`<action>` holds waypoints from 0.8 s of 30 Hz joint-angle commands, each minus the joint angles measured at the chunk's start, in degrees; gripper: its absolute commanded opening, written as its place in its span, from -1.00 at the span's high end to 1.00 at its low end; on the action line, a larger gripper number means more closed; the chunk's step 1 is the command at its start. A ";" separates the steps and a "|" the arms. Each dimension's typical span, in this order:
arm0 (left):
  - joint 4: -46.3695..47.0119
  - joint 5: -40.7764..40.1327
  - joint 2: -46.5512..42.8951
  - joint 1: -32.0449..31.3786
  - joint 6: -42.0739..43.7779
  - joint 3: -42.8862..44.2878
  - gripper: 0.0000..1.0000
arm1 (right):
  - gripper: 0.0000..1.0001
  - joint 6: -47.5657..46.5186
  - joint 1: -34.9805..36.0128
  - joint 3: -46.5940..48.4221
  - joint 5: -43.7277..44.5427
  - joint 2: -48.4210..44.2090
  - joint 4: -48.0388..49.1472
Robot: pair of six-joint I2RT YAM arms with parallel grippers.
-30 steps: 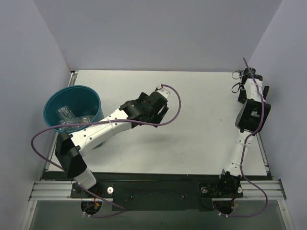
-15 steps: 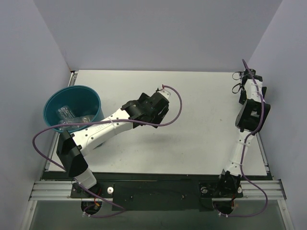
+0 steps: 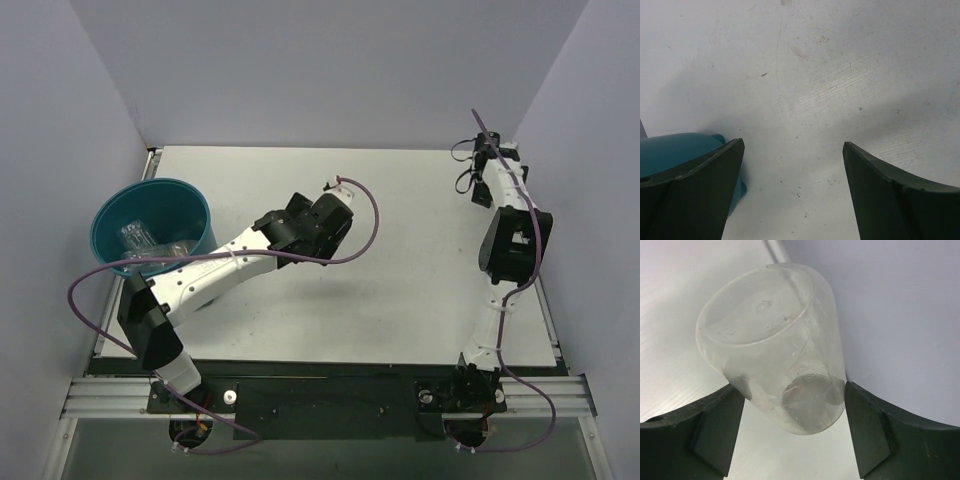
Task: Put the plastic bottles in the bin
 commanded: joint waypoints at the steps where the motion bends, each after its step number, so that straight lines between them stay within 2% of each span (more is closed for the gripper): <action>1: 0.60 -4.01 -4.32 -0.15 0.94 1.81 -0.83 | 1.00 5.32 4.72 -5.70 0.72 -10.68 3.17; 4: 1.39 -5.07 -6.34 0.56 1.82 0.84 -0.83 | 1.00 7.52 8.22 -13.15 -2.62 -16.91 4.76; 6: 1.22 -4.98 -6.87 1.96 1.56 0.49 -0.83 | 1.00 9.89 10.07 -18.07 -7.88 -20.69 5.20; 11: -0.01 -1.38 -7.05 10.03 -2.66 0.31 -0.83 | 1.00 20.78 13.51 -31.88 -27.46 -30.71 12.91; 12: -0.10 -0.86 -6.96 10.83 -3.97 -0.21 -0.83 | 1.00 23.93 13.69 -36.25 -34.20 -31.52 14.33; 14: 0.16 -0.50 -7.05 11.89 -5.47 -1.52 -0.83 | 1.00 29.55 14.30 -42.24 -40.12 -34.07 18.99; 19: 1.66 1.96 -6.61 12.60 -7.05 -4.34 -0.83 | 1.00 39.42 20.88 -57.36 -46.39 -40.92 33.12; 24: 2.45 5.82 -4.50 13.04 -8.99 -6.28 -0.83 | 1.00 47.94 27.39 -63.45 -47.02 -40.76 42.99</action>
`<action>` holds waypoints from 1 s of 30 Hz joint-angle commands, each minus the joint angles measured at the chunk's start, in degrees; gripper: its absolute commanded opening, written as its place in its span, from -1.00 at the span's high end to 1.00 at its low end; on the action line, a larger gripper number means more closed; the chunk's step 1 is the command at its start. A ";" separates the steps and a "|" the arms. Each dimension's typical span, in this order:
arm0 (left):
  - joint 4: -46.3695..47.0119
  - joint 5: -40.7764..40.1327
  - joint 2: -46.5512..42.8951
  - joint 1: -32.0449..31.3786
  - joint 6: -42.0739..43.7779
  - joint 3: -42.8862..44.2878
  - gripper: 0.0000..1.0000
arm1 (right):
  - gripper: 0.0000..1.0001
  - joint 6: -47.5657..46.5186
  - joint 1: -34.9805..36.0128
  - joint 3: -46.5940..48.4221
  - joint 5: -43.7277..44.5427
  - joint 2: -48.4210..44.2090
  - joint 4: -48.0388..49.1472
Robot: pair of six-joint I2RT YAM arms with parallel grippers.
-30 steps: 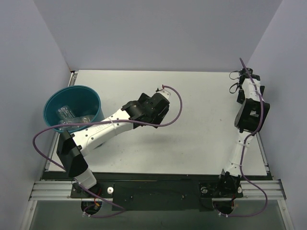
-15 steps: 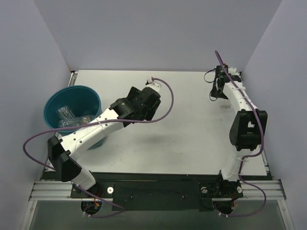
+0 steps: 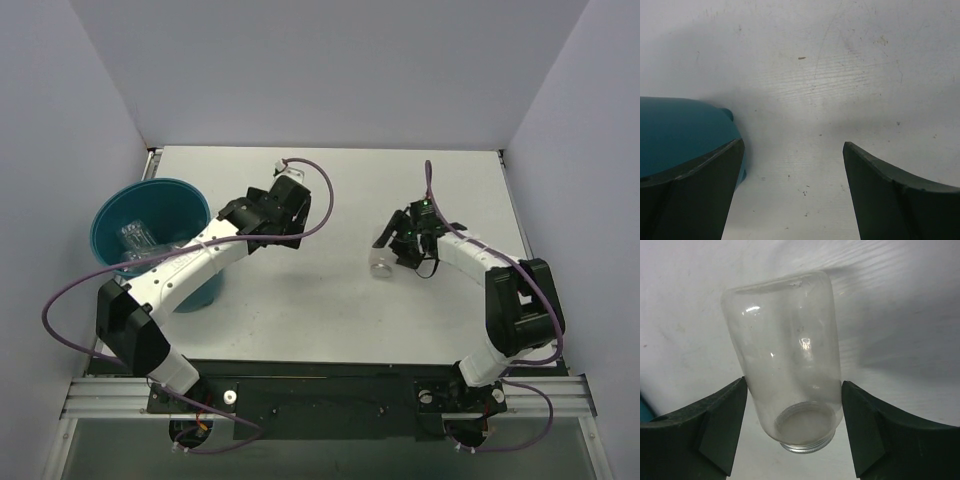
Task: Put the plastic bottles in the bin
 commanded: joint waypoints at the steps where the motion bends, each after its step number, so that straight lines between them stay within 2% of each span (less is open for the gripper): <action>1: 2.47 4.71 1.38 0.38 -2.87 -0.99 -0.83 | 1.00 10.55 5.08 -3.69 -3.80 -1.09 13.98; 4: 4.49 6.30 0.95 0.30 -3.22 -2.22 -0.83 | 0.97 14.94 6.05 -5.19 -5.38 0.41 19.34; 7: 6.69 7.62 -0.11 0.47 -2.35 -3.62 -0.83 | 0.90 15.75 7.37 -5.37 -4.77 0.76 19.89; 9: 6.78 8.58 0.50 0.47 -2.26 -3.45 -0.83 | 0.68 15.48 7.99 -5.02 -4.68 0.68 19.63; 11: 6.86 10.51 1.73 0.47 -3.04 -3.19 -0.83 | 0.35 14.35 8.51 -4.50 -3.98 0.24 18.40; 12: 7.04 11.22 2.08 0.38 -3.40 -3.19 -0.83 | 0.02 13.99 8.69 -4.49 -3.80 0.15 18.05; 13: 7.48 12.44 2.96 0.38 -4.01 -2.93 -0.83 | -0.12 13.55 8.87 -4.49 -3.28 -0.46 17.78; 14: 7.48 13.59 3.31 0.47 -4.45 -2.84 -0.83 | -0.35 13.46 8.87 -4.49 -3.19 -0.90 17.17; 15: 8.00 14.03 4.19 0.38 -4.80 -2.49 -0.83 | -0.40 12.85 8.87 -4.41 -3.01 -1.08 16.99; 17: 8.71 15.35 5.50 0.38 -5.16 -1.70 -0.83 | -0.74 11.80 8.87 -4.14 -2.23 -1.87 15.24; 20: 8.71 17.98 8.05 0.38 -5.07 0.67 -0.83 | -1.00 10.39 8.87 -3.79 -1.87 -3.36 12.69; 25: 10.02 20.36 10.96 0.38 -6.65 4.10 -0.83 | -1.00 7.58 8.52 -3.79 -0.65 -6.61 9.09; 30: 13.53 23.35 13.68 0.38 -12.43 5.25 -0.83 | -1.00 2.57 3.35 -6.16 4.81 -17.31 -0.40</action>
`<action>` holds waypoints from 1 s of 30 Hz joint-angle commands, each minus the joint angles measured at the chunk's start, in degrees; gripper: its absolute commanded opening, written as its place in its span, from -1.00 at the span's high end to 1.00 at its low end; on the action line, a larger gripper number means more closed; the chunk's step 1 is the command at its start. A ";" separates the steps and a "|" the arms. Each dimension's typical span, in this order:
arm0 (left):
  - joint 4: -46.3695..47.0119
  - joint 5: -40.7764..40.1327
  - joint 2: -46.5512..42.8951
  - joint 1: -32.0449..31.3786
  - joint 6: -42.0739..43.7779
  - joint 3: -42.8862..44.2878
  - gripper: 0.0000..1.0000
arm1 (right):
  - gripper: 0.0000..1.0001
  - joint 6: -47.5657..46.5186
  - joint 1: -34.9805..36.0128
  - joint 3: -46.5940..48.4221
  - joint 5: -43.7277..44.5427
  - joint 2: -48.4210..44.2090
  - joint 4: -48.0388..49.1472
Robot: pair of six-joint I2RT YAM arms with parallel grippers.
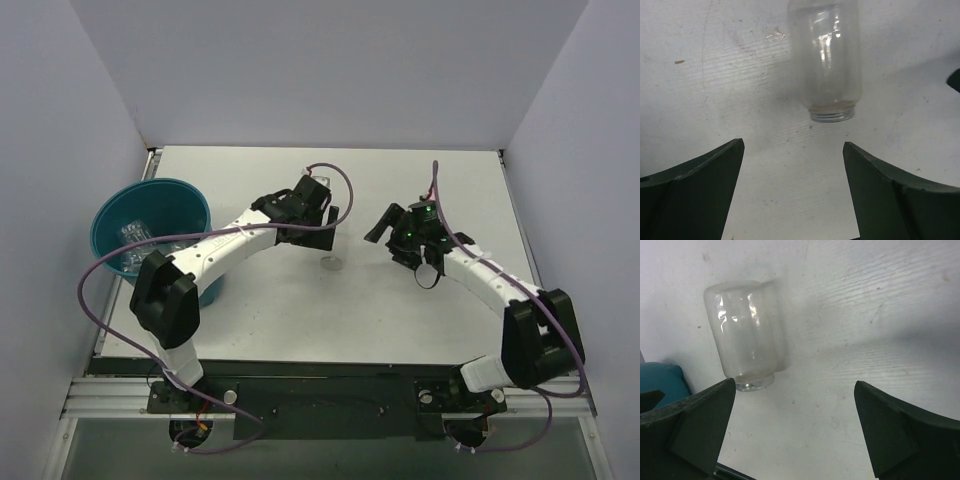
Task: Put the plastic bottles in the bin
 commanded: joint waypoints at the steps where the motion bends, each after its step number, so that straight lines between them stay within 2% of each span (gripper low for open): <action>1: 5.78 2.79 2.10 0.03 -6.28 3.91 -0.83 | -1.00 -6.76 -4.99 -0.83 7.21 -10.63 -10.35; 5: 5.79 0.42 7.19 -0.06 -7.52 7.60 -0.83 | -1.00 -11.16 -11.23 -2.06 8.89 -18.45 -15.98; 8: 3.51 -7.55 13.33 -0.06 -6.21 11.81 -0.83 | -1.00 -12.75 -11.42 -2.67 9.51 -23.10 -17.66; 10: 1.93 -9.95 17.55 0.12 -4.54 14.88 -0.83 | -1.00 -12.23 -11.42 -3.64 8.90 -24.60 -17.84; 13: -1.41 -12.23 22.93 -0.05 -4.27 19.29 -0.83 | -1.00 -11.18 -11.33 -5.74 8.54 -26.71 -17.23; 19: -1.16 -13.39 26.10 0.12 -6.38 19.13 -0.83 | -1.00 -11.70 -11.24 -6.37 7.22 -26.99 -17.22; 23: -0.01 -14.44 24.79 -0.06 -5.59 17.81 -0.35 | -1.00 -12.84 -11.24 -4.88 8.10 -26.55 -17.84; 24: -0.36 -14.70 24.52 -0.23 -5.50 18.07 -0.31 | -1.00 -13.02 -11.24 -4.61 8.10 -26.29 -17.93; 25: -1.76 -15.14 23.74 -0.14 -4.98 18.68 -0.19 | -1.00 -13.02 -11.24 -4.18 8.02 -25.76 -17.93; 27: -3.95 -15.85 20.85 -0.32 -4.10 19.99 -0.08 | -1.00 -13.11 -11.24 -3.65 7.58 -24.80 -17.23; 30: -5.11 -15.15 14.17 -0.32 -1.64 21.05 -0.06 | -1.00 -12.76 -11.15 -3.21 6.87 -23.12 -16.09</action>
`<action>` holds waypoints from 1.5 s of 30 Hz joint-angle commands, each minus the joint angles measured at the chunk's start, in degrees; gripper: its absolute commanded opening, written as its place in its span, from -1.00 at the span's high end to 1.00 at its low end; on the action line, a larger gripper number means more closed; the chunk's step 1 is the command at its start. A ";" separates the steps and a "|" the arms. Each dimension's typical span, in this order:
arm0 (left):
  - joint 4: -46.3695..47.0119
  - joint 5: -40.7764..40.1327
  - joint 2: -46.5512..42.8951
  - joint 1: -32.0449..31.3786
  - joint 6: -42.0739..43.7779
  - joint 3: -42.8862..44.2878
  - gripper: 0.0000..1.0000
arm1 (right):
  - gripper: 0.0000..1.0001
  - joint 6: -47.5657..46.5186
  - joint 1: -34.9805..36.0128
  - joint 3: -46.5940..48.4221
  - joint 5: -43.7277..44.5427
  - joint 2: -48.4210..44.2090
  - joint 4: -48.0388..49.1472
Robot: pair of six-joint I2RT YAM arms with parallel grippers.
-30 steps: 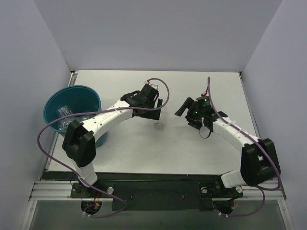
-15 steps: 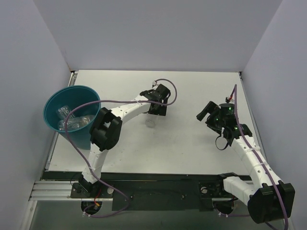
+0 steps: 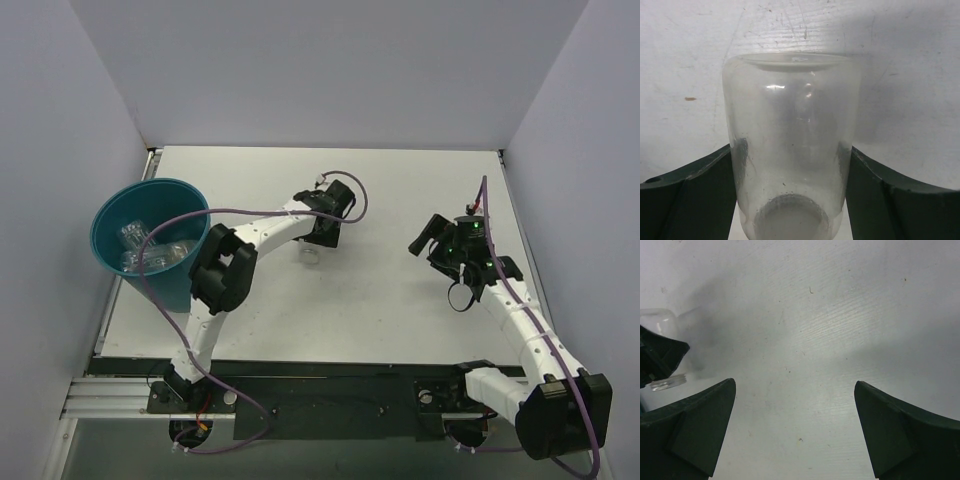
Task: Put the plastic bottles in the bin
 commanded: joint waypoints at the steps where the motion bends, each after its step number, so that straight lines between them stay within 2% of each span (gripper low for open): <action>1: -1.88 -1.40 -16.47 -0.23 5.20 4.03 0.22 | -1.00 -0.45 0.43 2.76 -0.99 2.78 0.79; 2: -1.27 -1.48 -19.13 -0.06 6.61 3.94 0.45 | -1.00 -0.36 0.60 2.94 -1.00 2.96 1.23; 3: -0.82 -2.01 -23.25 0.64 9.32 3.77 0.59 | -1.00 -0.28 0.61 3.03 -1.00 3.57 1.40; 6: -3.97 -4.11 -30.31 4.15 12.77 6.48 0.60 | -1.00 -0.80 1.04 3.81 -1.35 4.72 2.11; 9: -7.14 -5.87 -37.58 11.52 13.39 7.99 0.60 | -1.00 -2.11 1.22 4.43 -2.84 4.98 2.37; 10: -6.89 -5.62 -39.09 13.55 13.22 7.38 0.69 | -1.00 -2.47 1.31 4.52 -2.84 4.90 2.37; 12: -6.27 -5.53 -45.14 18.74 11.21 4.05 0.74 | -1.00 -3.00 1.40 4.52 -2.49 4.46 2.11; 15: -6.27 -7.54 -49.56 25.76 8.30 0.96 0.74 | -1.00 -3.26 1.66 4.26 -2.32 4.19 2.02; 19: -5.30 -10.80 -53.96 30.34 6.02 -6.15 0.73 | -1.00 -3.61 1.92 4.26 -2.67 4.89 1.76; 24: -6.89 -7.47 -54.84 35.27 2.68 -12.48 0.70 | -1.00 -3.88 2.01 4.35 -1.53 4.72 1.06; 26: -5.83 -5.88 -55.28 35.54 2.50 -14.85 0.60 | -1.00 -3.88 2.01 4.35 -1.18 4.72 0.88; 28: -5.74 -5.97 -55.11 35.54 1.97 -15.92 0.21 | -1.00 -3.88 2.10 4.43 -1.00 4.72 0.53; 29: -5.92 -6.05 -54.93 35.54 1.62 -16.01 -0.17 | -1.00 -3.96 2.10 4.52 -0.82 4.55 0.27; 30: -6.35 -6.14 -54.67 35.54 1.44 -15.92 -0.39 | -1.00 -4.05 2.10 4.52 -0.65 4.54 0.35; 31: -6.53 -6.32 -54.75 35.63 1.44 -15.92 -0.70 | -1.00 -3.97 2.19 4.61 -0.56 4.46 0.00; 36: -6.18 -7.55 -55.63 35.63 2.75 -15.22 -0.74 | -1.00 -4.67 2.28 5.57 1.28 3.93 -1.84; 40: -2.84 -4.22 -58.09 35.54 4.25 -16.53 -0.78 | -1.00 -5.37 2.63 7.24 6.55 3.23 -4.74; 45: -3.02 -2.81 -58.44 35.54 4.78 -16.89 -0.80 | -1.00 -7.12 2.89 9.26 11.82 2.08 -8.34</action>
